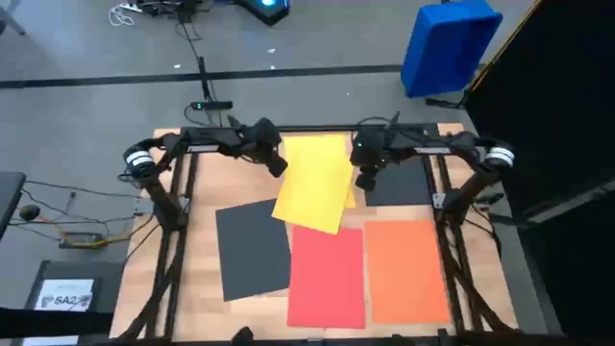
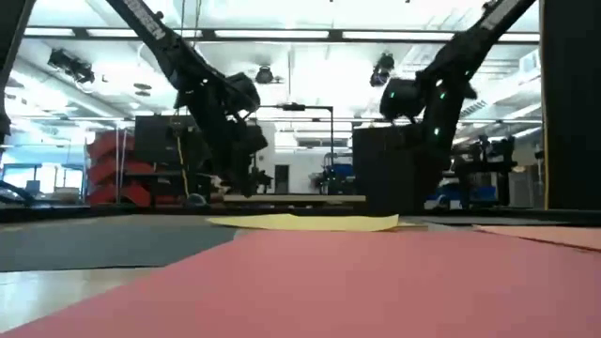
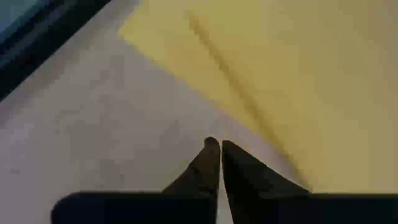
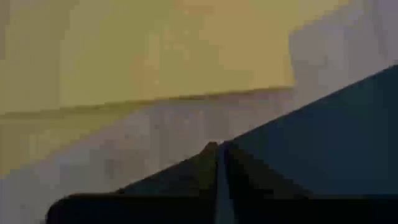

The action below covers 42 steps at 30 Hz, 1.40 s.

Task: Organize paper
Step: Stack the yellow paper on top of the yellow paper

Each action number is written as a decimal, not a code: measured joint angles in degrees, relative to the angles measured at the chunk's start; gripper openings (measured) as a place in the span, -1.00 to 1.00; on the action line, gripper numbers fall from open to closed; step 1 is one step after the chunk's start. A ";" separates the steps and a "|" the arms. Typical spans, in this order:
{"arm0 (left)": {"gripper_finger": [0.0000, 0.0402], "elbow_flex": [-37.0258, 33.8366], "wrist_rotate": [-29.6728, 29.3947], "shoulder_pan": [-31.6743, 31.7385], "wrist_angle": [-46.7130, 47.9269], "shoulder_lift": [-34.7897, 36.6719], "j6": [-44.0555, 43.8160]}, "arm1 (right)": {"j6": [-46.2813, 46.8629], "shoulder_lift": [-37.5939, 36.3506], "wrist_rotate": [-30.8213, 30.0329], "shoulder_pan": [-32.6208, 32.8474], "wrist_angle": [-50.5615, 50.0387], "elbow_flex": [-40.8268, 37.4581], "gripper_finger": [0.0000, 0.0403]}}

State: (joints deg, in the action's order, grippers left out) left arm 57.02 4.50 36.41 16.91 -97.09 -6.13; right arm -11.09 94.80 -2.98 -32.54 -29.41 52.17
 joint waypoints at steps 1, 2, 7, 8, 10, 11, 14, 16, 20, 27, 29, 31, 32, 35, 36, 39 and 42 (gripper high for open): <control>-1.00 0.38 0.80 0.54 0.45 -0.36 0.27 | 0.01 1.13 0.09 -0.38 -0.02 0.63 -1.00; -1.00 0.97 1.32 0.91 1.17 -0.94 0.88 | 0.06 2.22 0.19 -0.65 -0.08 1.45 -1.00; -1.00 6.06 3.31 1.76 5.84 -5.22 4.78 | 0.34 5.23 2.44 -1.58 -0.22 5.36 -1.00; -1.00 7.47 3.75 1.78 7.36 -6.59 6.08 | 0.34 5.41 2.61 -1.65 -0.35 5.98 -1.00; -1.00 10.74 3.91 1.93 10.91 -9.30 7.71 | 0.33 5.43 2.73 -1.80 -0.55 6.96 -1.00; -1.00 12.45 3.86 2.16 12.77 -10.88 9.04 | 0.30 5.43 2.75 -1.94 -0.46 7.35 -1.00; -1.00 16.66 3.67 2.83 17.47 -14.52 11.66 | 0.18 5.43 2.75 -2.52 -1.79 8.28 -1.00; -1.00 19.06 3.82 3.27 19.30 -16.46 12.76 | -0.03 5.43 2.73 -2.91 -1.94 8.36 -1.00; -1.00 23.18 4.05 3.35 23.29 -19.35 15.52 | -0.28 5.43 2.71 -2.95 -1.77 8.36 -1.00; -1.00 27.71 4.84 3.40 27.93 -22.35 18.46 | -0.32 5.43 1.98 -3.53 -1.19 8.36 -1.00; -1.00 27.75 4.87 3.40 28.17 -22.35 19.29 | 0.25 5.43 1.09 -3.63 -3.73 8.36 -1.00; -1.00 27.77 4.90 3.40 28.23 -22.36 19.41 | 0.96 5.43 1.09 -3.56 -6.02 8.36 -1.00; -1.00 27.77 5.01 3.40 28.23 -22.37 19.43 | 1.07 5.43 1.06 -3.11 -6.48 8.36 -1.00; -1.00 27.77 5.13 3.33 28.24 -22.39 19.43 | 0.68 5.43 1.21 -1.55 -6.55 8.36 -1.00; -1.00 27.77 5.30 3.30 28.23 -22.40 19.43 | 0.47 5.43 1.39 -1.31 -6.56 8.36 -1.00; -1.00 27.73 6.09 3.11 28.09 -22.43 19.43 | 0.46 6.24 1.27 -1.68 -6.39 8.49 -1.00; -1.00 27.71 7.05 2.70 27.78 -22.54 19.51 | -0.29 9.24 1.33 -2.52 -5.60 8.86 -1.00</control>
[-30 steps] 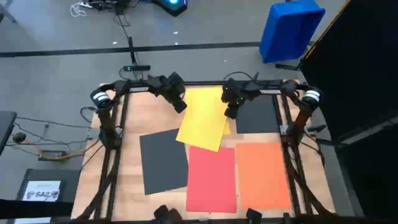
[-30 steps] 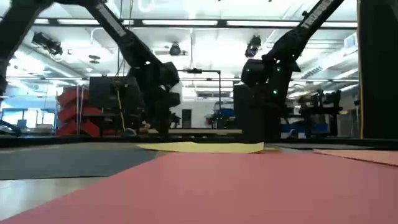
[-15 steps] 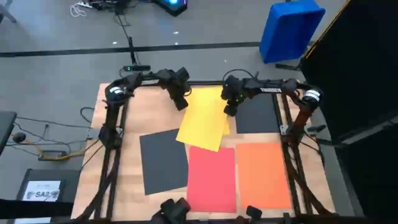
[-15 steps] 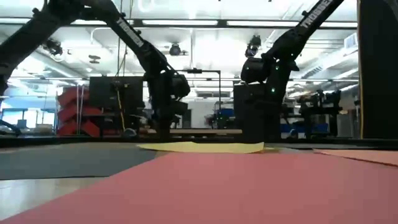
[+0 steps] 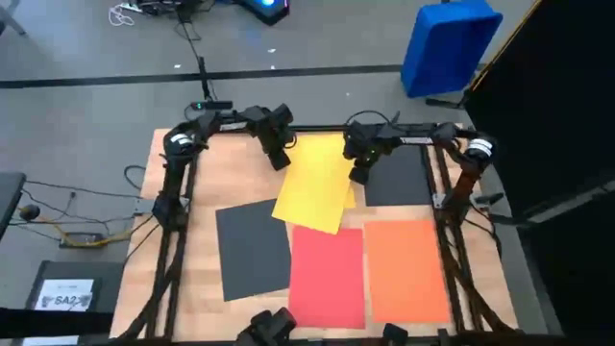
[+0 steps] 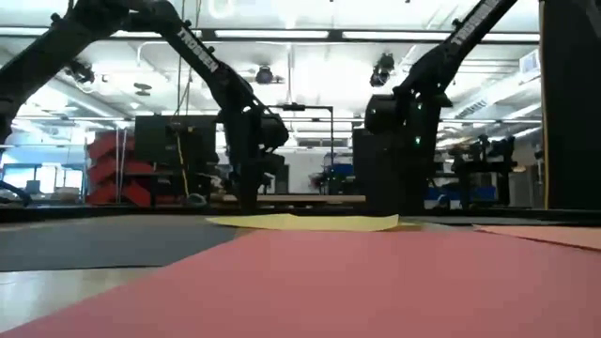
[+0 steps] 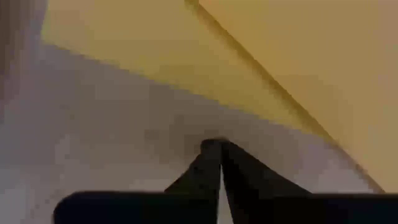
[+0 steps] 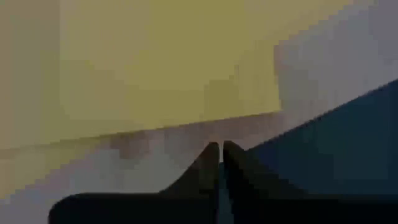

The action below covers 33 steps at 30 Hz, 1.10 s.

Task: Organize paper
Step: Stack the yellow paper on top of the yellow paper

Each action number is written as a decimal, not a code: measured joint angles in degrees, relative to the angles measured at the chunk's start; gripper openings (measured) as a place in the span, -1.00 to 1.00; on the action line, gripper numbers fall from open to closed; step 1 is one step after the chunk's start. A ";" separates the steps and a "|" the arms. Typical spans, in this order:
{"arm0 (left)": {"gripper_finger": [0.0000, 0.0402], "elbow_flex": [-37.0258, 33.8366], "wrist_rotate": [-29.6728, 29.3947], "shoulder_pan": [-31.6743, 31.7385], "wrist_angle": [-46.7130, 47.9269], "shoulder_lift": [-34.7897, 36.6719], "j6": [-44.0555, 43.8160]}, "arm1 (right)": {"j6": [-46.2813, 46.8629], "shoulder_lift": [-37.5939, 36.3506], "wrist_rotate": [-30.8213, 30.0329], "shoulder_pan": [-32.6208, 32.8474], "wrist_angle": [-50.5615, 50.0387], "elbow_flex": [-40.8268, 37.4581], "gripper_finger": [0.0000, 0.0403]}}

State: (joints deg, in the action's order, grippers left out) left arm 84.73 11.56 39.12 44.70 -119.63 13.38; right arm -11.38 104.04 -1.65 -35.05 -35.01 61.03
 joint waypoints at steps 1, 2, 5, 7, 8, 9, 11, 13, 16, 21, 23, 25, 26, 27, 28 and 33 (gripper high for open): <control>-1.00 0.00 -0.11 -0.12 -0.09 0.00 -0.25 | -0.43 1.27 -0.18 -0.27 -0.39 0.62 -1.00; -1.00 0.00 -0.06 -0.12 -0.22 0.00 -0.65 | -0.56 2.63 -0.59 -0.46 -1.57 1.89 -1.00; -1.00 -0.04 0.17 -0.13 -0.43 0.00 -1.54 | 0.01 4.88 -0.28 -1.24 -4.42 5.05 -1.00; -1.00 -0.06 0.21 -0.13 -0.59 0.00 -1.54 | 0.31 5.18 -0.28 -1.46 -4.75 6.48 -1.00; -1.00 -0.07 0.31 -0.13 -0.67 0.00 -1.52 | 0.31 5.27 -0.40 -1.46 -5.04 7.46 -1.00; -1.00 -0.09 0.37 -0.16 -0.80 0.00 -1.50 | 0.31 5.44 -0.55 -1.51 -5.17 8.40 -1.00; -1.00 -0.11 0.47 -0.36 -1.20 -0.02 -1.50 | 0.28 5.91 -1.09 -1.76 -2.92 9.99 -1.00; -1.00 -0.13 0.48 -0.57 -1.64 -0.02 -1.18 | 0.09 5.76 -1.23 -2.04 -1.28 10.78 -1.00; -1.00 -0.13 1.20 -0.59 -1.88 -0.04 -0.63 | -0.29 5.87 -1.19 -2.58 -0.38 10.91 -1.00; -1.00 -0.13 1.42 -0.75 -2.06 -0.04 -0.52 | -0.32 5.83 -1.07 -4.09 0.75 10.98 -1.00; -1.00 -0.13 1.30 -0.75 -2.07 -0.04 -0.53 | -0.57 5.80 -2.47 -4.76 1.03 10.98 -1.00; -1.00 -0.11 -0.37 -0.84 -1.94 -0.04 -0.54 | -1.43 5.24 -4.71 -5.28 0.22 10.97 -1.00; -1.00 -0.06 -1.57 -0.94 -1.75 0.04 -0.54 | -1.57 4.43 -5.23 -5.48 -0.76 10.95 -1.00; -1.00 -0.04 -2.23 -0.72 -1.52 0.24 -0.52 | -1.57 3.28 -5.29 -5.57 -1.61 10.95 -1.00; -1.00 -0.04 -2.52 -0.44 -1.32 0.41 -0.50 | -1.55 1.92 -5.16 -5.56 -2.20 10.95 -1.00; -1.00 -0.31 -4.13 1.87 -0.07 3.67 -1.04 | -1.20 -5.22 -2.19 -2.44 -4.31 10.95 -1.00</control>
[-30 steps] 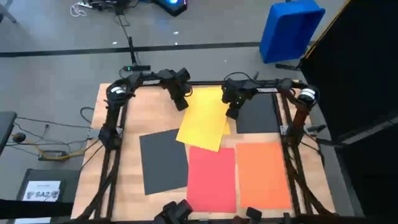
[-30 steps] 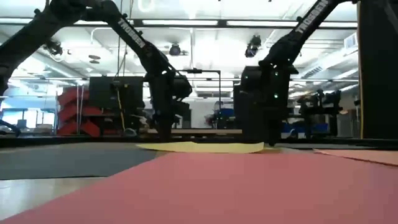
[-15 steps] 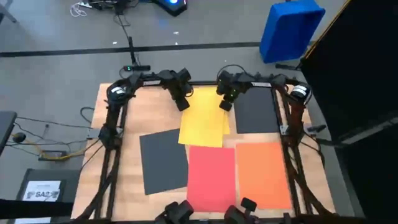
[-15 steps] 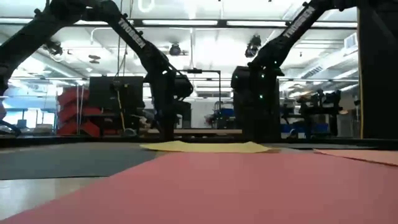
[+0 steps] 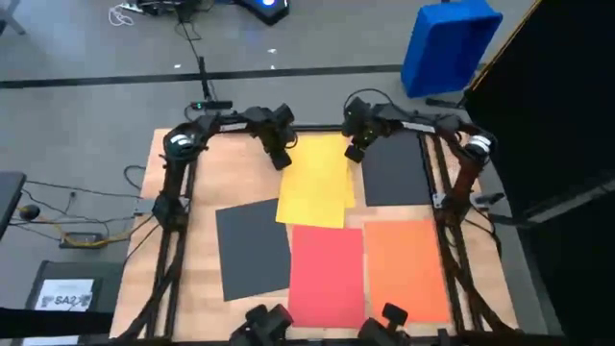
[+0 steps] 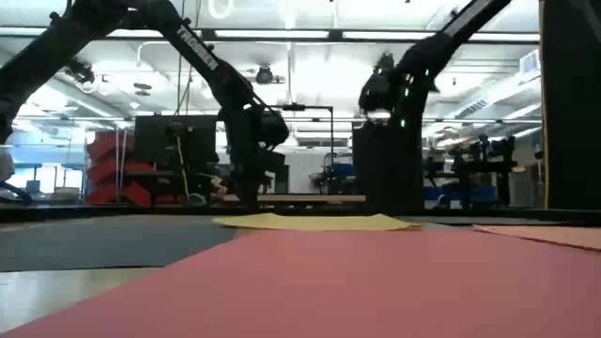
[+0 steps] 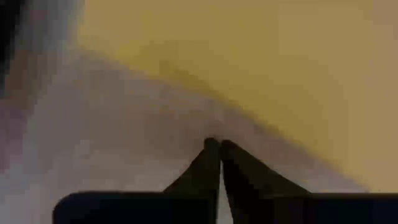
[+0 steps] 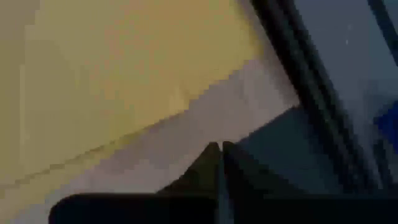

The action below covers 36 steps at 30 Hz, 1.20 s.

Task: Organize paper
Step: Stack the yellow paper on top of the yellow paper

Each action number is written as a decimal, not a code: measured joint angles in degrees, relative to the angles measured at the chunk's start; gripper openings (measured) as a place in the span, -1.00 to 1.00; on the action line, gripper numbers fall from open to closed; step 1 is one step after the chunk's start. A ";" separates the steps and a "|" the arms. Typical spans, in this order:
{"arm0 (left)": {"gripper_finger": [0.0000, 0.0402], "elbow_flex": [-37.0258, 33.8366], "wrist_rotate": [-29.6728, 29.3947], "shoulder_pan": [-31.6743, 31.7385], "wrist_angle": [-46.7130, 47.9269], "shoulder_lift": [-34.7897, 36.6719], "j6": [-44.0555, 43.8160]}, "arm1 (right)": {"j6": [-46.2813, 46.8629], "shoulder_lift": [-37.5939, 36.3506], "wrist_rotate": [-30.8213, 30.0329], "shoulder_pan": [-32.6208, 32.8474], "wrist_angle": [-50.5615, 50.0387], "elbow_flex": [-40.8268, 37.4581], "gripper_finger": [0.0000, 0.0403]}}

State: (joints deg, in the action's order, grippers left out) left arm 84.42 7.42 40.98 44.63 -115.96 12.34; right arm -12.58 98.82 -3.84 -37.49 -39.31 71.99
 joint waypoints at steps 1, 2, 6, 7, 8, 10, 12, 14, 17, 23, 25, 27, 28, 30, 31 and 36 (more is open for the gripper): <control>-1.00 0.01 -0.59 0.23 -0.14 1.16 -0.59 | 0.34 -1.19 0.90 1.03 -0.09 0.01 -1.00; -1.00 0.02 -0.94 0.29 -0.02 2.57 -1.14 | 0.83 -2.19 2.05 2.31 -0.19 0.02 -1.00; -1.00 -1.33 -2.97 -0.91 -0.29 7.97 -3.63 | 1.39 -4.24 6.87 8.85 0.51 -1.61 -1.00; -1.00 -2.01 -3.66 -1.88 -0.36 9.36 -4.08 | 1.43 -4.37 7.19 10.85 1.14 -2.50 -1.00; -1.00 -2.86 -4.44 -3.30 -0.96 10.82 -5.03 | 1.49 -4.37 7.24 12.76 1.67 -3.44 -1.00; -1.00 -5.21 -4.82 -6.75 -2.80 14.08 -6.12 | 1.85 -4.35 7.69 16.71 2.42 -5.53 -1.00; -1.00 -8.98 -4.81 -10.66 -6.38 17.02 -7.46 | 2.70 -4.35 8.66 20.38 4.48 -7.78 -1.00; -1.00 -13.97 -4.38 -14.41 -11.98 19.75 -9.27 | 4.32 -4.35 10.37 23.73 5.46 -9.57 -1.00; -1.00 -22.14 -0.14 -18.96 -24.00 24.15 -13.75 | 6.58 -4.35 14.17 28.43 9.15 -11.96 -1.00; -1.00 -32.31 -0.87 -28.48 -39.67 26.28 -24.45 | 11.11 -4.32 15.45 36.51 16.69 -16.90 -1.00; -1.00 -32.88 -3.18 -31.84 -40.60 25.68 -24.62 | 13.23 -4.32 13.88 37.80 17.61 -17.65 -1.00; -1.00 -33.26 -5.51 -34.09 -40.26 25.13 -24.69 | 14.63 -4.30 11.72 38.33 18.04 -18.21 -1.00; -1.00 -33.34 -6.30 -34.89 -39.93 24.90 -24.89 | 15.36 -4.30 11.03 38.35 18.14 -18.40 -1.00; -1.00 -33.37 -6.44 -35.99 -40.28 24.72 -25.21 | 16.41 -4.30 10.51 38.12 18.50 -18.96 -1.00; -1.00 -33.32 -6.44 -36.33 -40.72 24.77 -25.57 | 16.88 -4.30 10.49 38.08 18.93 -19.36 -1.00; -1.00 -33.29 -6.36 -36.99 -40.26 24.78 -26.08 | 20.16 -4.26 10.74 39.50 23.91 -20.96 -1.00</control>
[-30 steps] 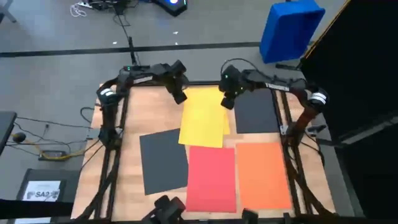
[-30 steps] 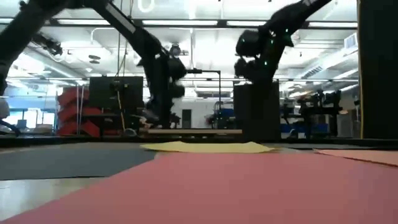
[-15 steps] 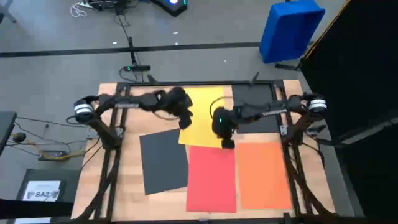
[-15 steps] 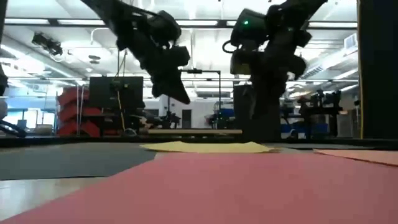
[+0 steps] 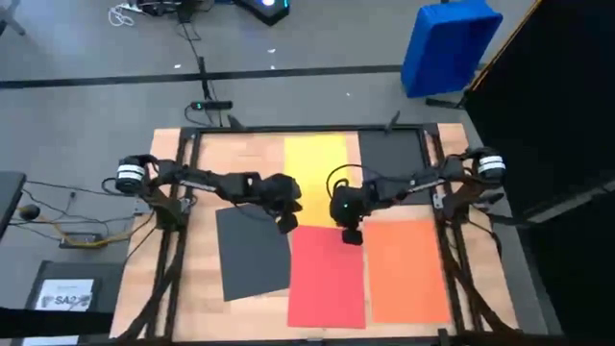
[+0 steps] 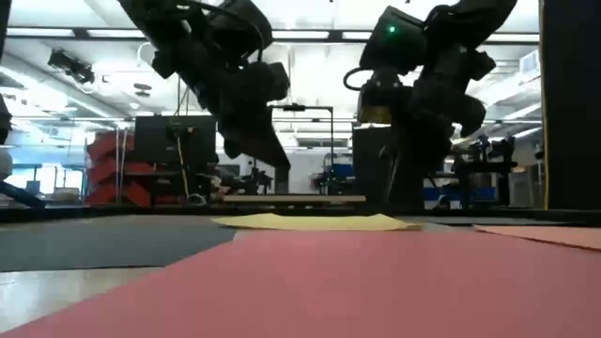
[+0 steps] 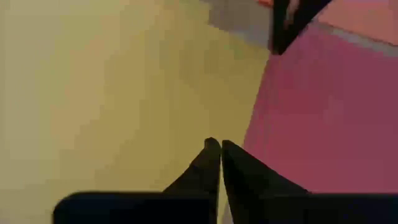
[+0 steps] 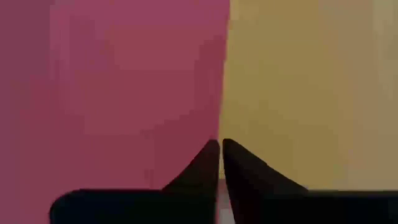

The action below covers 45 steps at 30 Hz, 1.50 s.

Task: Organize paper
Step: Stack the yellow paper on top of the yellow paper

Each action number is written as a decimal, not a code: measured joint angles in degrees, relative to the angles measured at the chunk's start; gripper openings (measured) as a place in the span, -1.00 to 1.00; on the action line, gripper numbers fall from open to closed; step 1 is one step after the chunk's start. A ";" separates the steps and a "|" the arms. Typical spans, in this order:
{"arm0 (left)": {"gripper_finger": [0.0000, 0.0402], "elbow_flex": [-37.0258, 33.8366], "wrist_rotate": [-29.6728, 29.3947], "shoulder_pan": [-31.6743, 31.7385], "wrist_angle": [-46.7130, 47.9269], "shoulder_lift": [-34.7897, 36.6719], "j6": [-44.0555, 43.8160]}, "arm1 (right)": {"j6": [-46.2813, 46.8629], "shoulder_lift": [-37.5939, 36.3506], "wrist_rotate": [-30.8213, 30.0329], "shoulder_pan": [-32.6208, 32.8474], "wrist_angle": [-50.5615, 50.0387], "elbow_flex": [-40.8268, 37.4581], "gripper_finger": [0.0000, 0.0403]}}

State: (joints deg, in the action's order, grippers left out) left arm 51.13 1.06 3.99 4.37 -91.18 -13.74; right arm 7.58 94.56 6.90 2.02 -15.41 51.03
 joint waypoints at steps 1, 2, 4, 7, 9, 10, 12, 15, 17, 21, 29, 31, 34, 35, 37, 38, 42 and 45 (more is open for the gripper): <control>-1.00 0.00 0.00 0.01 -0.18 0.00 0.01 | 0.46 0.00 0.00 0.31 -0.01 -0.02 -1.00; -1.00 0.01 0.00 0.00 -0.50 0.03 0.02 | 0.97 0.00 -0.27 0.50 -0.01 -0.04 -1.00; -1.00 0.02 0.00 0.00 -0.57 0.04 0.03 | 1.28 0.00 -0.75 0.62 0.00 -0.05 -1.00; -1.00 0.00 0.00 0.00 -1.23 0.02 0.01 | 1.39 0.89 -0.82 0.64 0.42 -0.04 -1.00; -1.00 0.00 0.07 -0.09 -1.73 0.02 -0.01 | 1.87 2.49 0.14 0.88 0.16 -0.07 -1.00; -1.00 0.00 0.11 -0.23 -1.72 0.03 -0.03 | 2.05 3.55 1.07 0.88 0.84 -0.03 -1.00; -1.00 0.00 0.18 -0.71 -1.83 0.02 -0.04 | 2.51 5.82 1.80 1.29 1.81 0.34 -1.00; -1.00 0.02 0.35 -1.57 -1.80 0.04 -0.02 | 2.94 7.47 2.45 1.36 3.95 0.78 -1.00; -1.00 0.02 0.44 -2.21 -1.64 0.02 -0.05 | 3.34 7.53 2.49 1.36 4.06 0.78 -1.00; -1.00 0.02 2.12 -3.68 -1.79 -0.02 -0.62 | 3.87 7.06 2.35 1.23 3.97 0.63 -1.00; -1.00 0.02 1.56 -7.21 -1.28 -0.17 -1.58 | 5.56 6.56 7.38 1.21 3.17 0.92 -1.00; -1.00 0.02 1.46 -7.36 -2.35 -0.17 -1.57 | 5.77 5.99 8.54 1.27 3.60 2.10 -1.00; -1.00 0.07 1.38 -7.39 -3.26 -0.17 -1.57 | 5.51 5.27 8.87 1.25 3.96 3.41 -1.00; -1.00 0.07 1.38 -7.39 -3.05 -0.17 -1.56 | 5.47 5.27 8.84 1.22 3.66 3.42 -1.00; -1.00 0.07 1.36 -7.39 -2.85 -0.17 -1.44 | 5.28 5.27 8.41 0.83 3.45 3.34 -1.00; -1.00 0.07 1.36 -7.39 -2.85 -0.17 -1.29 | 5.03 5.25 8.00 0.57 3.21 3.36 -1.00; -1.00 0.07 1.33 -7.39 -2.83 -0.17 -0.48 | 4.15 5.67 5.47 -0.86 0.65 3.30 -1.00; -1.00 0.07 1.33 -7.39 -2.93 -0.17 -0.14 | 3.92 5.68 4.71 -2.24 -0.22 2.87 -1.00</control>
State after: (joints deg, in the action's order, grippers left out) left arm 51.20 2.39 -3.40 1.44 -91.35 -13.88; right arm 11.49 100.25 11.61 -0.22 -15.62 53.90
